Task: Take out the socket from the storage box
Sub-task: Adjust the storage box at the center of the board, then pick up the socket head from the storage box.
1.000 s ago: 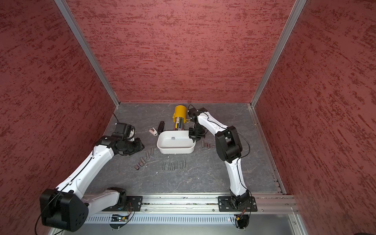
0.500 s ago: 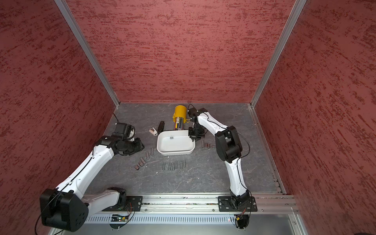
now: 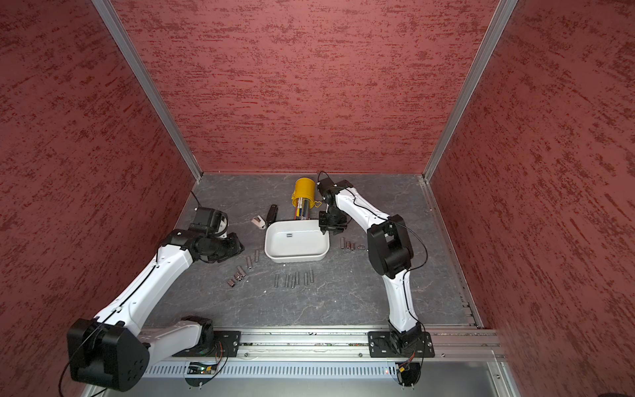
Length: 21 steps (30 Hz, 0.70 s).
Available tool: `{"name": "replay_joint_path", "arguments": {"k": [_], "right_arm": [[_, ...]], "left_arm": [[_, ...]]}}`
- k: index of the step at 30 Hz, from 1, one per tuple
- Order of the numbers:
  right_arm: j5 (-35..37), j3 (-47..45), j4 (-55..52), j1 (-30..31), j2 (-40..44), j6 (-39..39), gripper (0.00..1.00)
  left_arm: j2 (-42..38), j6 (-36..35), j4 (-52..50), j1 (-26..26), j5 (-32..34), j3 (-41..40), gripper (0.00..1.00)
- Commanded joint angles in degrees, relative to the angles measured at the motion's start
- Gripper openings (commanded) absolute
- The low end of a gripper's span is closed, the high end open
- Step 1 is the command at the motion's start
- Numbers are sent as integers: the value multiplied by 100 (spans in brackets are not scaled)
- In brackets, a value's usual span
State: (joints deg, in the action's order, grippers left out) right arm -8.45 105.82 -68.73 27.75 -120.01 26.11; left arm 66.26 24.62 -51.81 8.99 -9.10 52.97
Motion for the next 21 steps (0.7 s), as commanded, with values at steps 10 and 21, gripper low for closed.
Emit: {"name": "replay_joint_path", "arguments": {"k": [10,21], "right_arm": [[308,1200,199,1026,-468,317,54],[484,2601,313,1464,-1734,489,60]], "left_arm": [[-95,7,20,-38,57,55,39],[-251,154,-123,-38,304,67,40]]}}
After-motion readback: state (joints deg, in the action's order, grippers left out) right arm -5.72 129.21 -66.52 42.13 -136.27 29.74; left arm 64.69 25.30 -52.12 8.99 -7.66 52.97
